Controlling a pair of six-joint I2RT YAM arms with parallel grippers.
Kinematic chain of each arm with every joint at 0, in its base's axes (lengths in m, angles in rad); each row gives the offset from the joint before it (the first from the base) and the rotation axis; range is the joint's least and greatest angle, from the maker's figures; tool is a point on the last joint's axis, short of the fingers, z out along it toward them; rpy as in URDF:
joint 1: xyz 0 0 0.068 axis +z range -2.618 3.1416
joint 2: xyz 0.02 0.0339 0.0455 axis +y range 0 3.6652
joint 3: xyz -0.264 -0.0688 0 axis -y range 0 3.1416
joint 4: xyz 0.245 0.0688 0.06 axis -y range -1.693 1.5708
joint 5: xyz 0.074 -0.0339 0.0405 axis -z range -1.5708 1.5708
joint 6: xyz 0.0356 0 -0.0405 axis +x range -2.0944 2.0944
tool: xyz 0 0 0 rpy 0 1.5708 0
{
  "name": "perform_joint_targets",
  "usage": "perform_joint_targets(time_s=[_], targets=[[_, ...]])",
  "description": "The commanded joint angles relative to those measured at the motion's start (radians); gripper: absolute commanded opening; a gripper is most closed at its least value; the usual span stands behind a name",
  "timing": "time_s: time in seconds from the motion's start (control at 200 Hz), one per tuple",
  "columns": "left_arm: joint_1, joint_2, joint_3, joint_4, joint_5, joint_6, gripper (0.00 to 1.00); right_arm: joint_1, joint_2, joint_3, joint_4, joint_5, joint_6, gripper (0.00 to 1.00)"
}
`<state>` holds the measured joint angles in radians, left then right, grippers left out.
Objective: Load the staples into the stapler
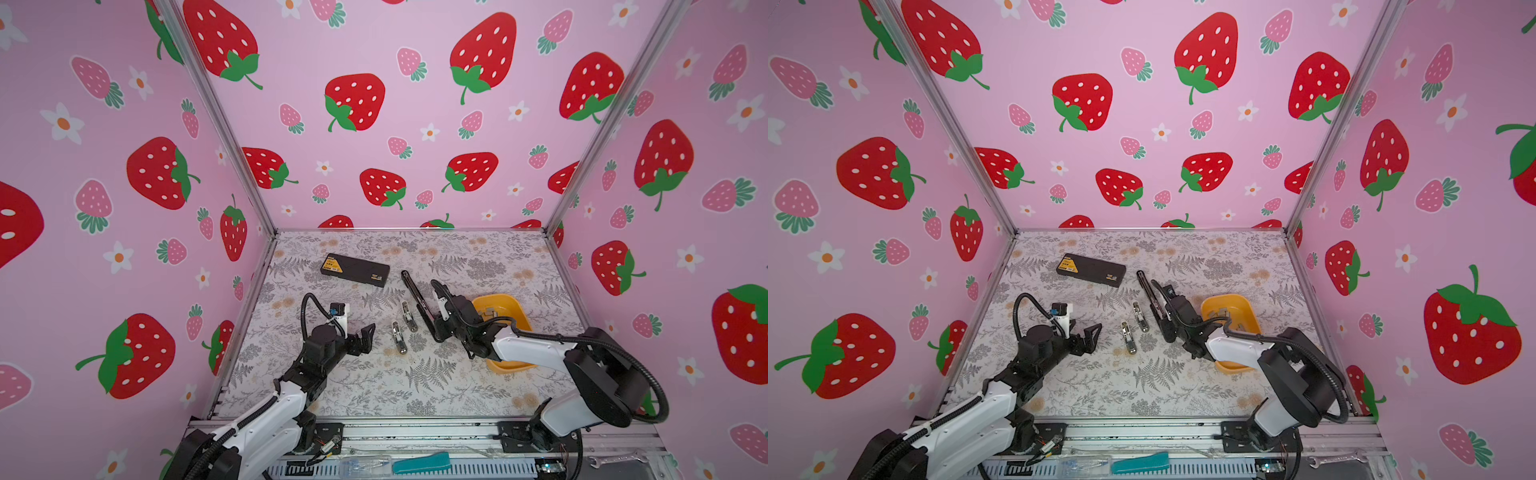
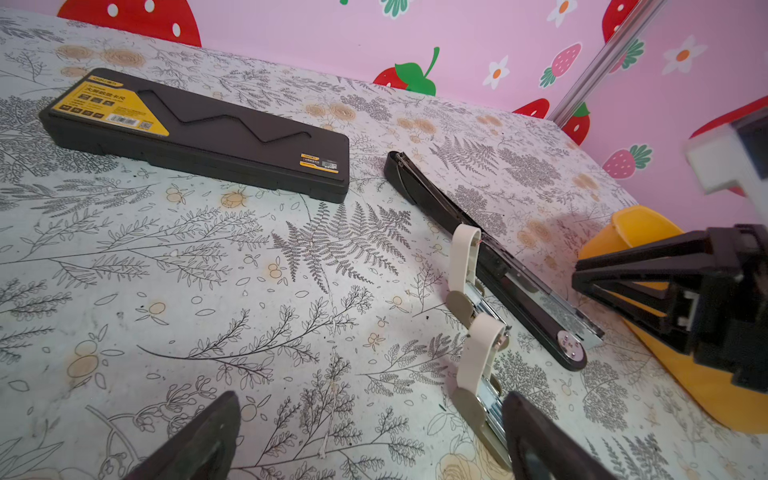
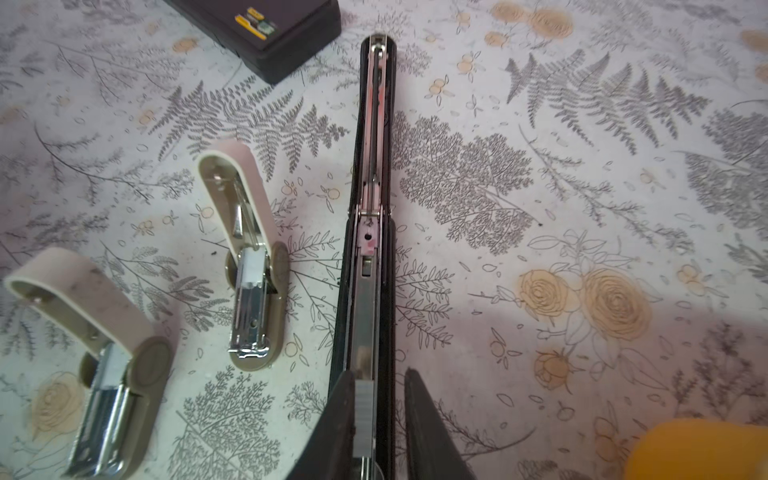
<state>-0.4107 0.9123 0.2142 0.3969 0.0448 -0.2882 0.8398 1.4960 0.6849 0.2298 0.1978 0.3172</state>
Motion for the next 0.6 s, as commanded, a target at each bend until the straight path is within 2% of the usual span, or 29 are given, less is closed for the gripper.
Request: perform_joint_targets(time_s=[0.0,0.1,0.225,0.27,0.37,0.45,0.495,0.595], targets=[[-0.003,0.031,0.138,0.014,-0.001,0.018,0.99,0.003,-0.06,0.03,-0.072,0.057,0.05,0.24],[-0.002,0.102,0.248,0.033,-0.002,0.039,0.99,0.003,-0.127,0.046,-0.133,0.107,0.134,0.23],[0.002,0.18,0.357,0.057,-0.068,0.053,0.98,0.002,-0.237,0.051,-0.176,0.056,0.22,0.25],[0.002,0.197,0.367,0.091,-0.069,0.057,0.98,-0.001,-0.276,0.088,-0.248,0.095,0.23,0.27],[0.003,0.224,0.356,0.157,0.055,0.159,0.97,-0.015,-0.332,0.198,-0.405,0.272,0.219,0.3],[0.003,0.223,0.35,0.064,0.184,0.291,0.93,-0.047,-0.357,0.221,-0.473,0.371,0.184,0.3],[0.002,0.217,0.327,0.031,0.176,0.319,0.89,-0.089,-0.361,0.217,-0.506,0.375,0.189,0.3],[0.003,0.207,0.261,0.118,0.173,0.338,0.93,-0.176,-0.373,0.186,-0.555,0.327,0.207,0.29]])
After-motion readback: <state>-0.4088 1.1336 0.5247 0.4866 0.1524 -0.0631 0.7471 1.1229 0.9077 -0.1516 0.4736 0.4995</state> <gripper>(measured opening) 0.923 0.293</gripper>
